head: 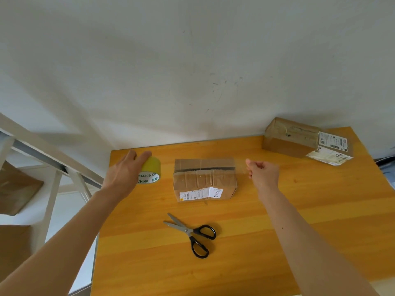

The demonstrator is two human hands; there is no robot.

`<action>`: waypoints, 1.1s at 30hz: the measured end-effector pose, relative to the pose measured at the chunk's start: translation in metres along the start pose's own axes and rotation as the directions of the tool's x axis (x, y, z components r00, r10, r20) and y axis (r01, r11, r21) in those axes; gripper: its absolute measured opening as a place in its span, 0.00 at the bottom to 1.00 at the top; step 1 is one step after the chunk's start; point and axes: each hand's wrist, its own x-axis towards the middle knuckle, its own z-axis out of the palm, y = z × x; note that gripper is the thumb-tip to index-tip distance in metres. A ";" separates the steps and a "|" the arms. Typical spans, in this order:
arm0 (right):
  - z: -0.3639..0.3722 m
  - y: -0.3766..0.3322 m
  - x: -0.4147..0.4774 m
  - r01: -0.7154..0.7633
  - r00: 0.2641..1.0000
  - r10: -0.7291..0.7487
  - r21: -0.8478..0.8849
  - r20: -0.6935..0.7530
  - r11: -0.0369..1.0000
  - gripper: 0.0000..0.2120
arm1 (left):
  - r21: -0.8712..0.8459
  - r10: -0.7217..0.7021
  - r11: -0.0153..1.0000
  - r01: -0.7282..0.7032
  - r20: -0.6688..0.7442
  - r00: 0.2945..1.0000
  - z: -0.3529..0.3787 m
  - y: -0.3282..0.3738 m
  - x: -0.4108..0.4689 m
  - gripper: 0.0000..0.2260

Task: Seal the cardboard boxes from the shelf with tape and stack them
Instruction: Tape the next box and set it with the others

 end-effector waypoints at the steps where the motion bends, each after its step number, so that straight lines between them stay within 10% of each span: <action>1: 0.000 0.002 0.001 -0.011 1.000 0.011 0.008 -0.002 1.000 0.05 | 0.005 -0.003 1.000 0.003 0.010 1.000 0.002 0.001 0.000 0.30; 33: 0.019 0.027 0.010 -0.030 0.997 0.034 0.055 -0.075 0.998 0.06 | 0.022 -0.037 0.999 0.035 0.110 0.993 0.033 0.000 0.004 0.30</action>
